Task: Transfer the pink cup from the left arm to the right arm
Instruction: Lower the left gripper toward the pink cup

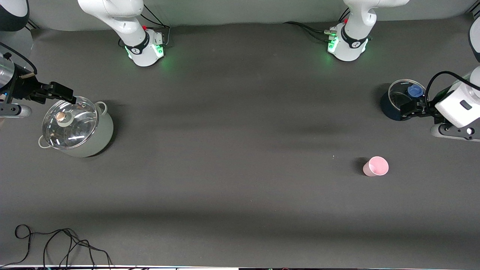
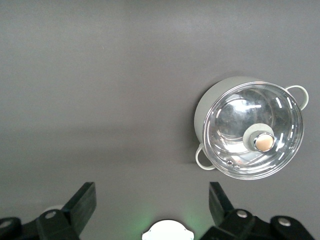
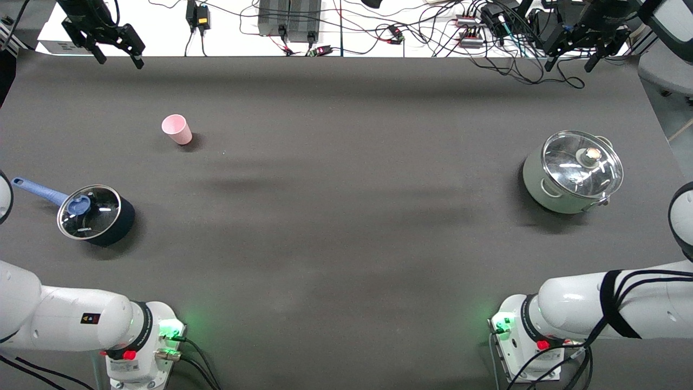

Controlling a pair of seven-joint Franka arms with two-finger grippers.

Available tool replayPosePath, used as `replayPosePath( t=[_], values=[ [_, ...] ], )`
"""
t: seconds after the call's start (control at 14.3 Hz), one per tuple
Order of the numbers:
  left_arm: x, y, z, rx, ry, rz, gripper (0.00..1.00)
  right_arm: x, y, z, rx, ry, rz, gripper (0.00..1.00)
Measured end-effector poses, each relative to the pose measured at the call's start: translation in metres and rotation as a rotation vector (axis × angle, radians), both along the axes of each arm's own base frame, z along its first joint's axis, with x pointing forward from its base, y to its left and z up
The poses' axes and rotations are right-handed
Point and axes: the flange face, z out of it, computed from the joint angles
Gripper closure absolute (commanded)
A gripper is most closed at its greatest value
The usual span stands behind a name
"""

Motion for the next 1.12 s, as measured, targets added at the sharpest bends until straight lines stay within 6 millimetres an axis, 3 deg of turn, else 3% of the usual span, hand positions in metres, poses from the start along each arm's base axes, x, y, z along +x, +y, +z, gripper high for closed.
replayPosePath(
  t=[0.21, 0.49, 0.77, 1.12],
  values=[
    [0.012, 0.038, -0.006, -0.058, -0.047, -0.178, 0.0, 0.0, 0.0, 0.0, 0.0, -0.001, 0.0, 0.01],
    [0.025, 0.116, -0.04, -0.226, -0.106, -0.369, 0.0, 0.0, 0.0, 0.0, 0.0, 0.0, 0.0, 0.0],
    [0.032, 0.193, -0.109, -0.464, -0.223, -0.59, 0.0, 0.001, 0.0, 0.0, 0.0, -0.001, 0.0, 0.01],
    [0.029, 0.256, -0.213, -0.668, -0.379, -0.73, 0.0, 0.001, -0.001, 0.001, 0.0, -0.003, -0.001, 0.0]
  ],
)
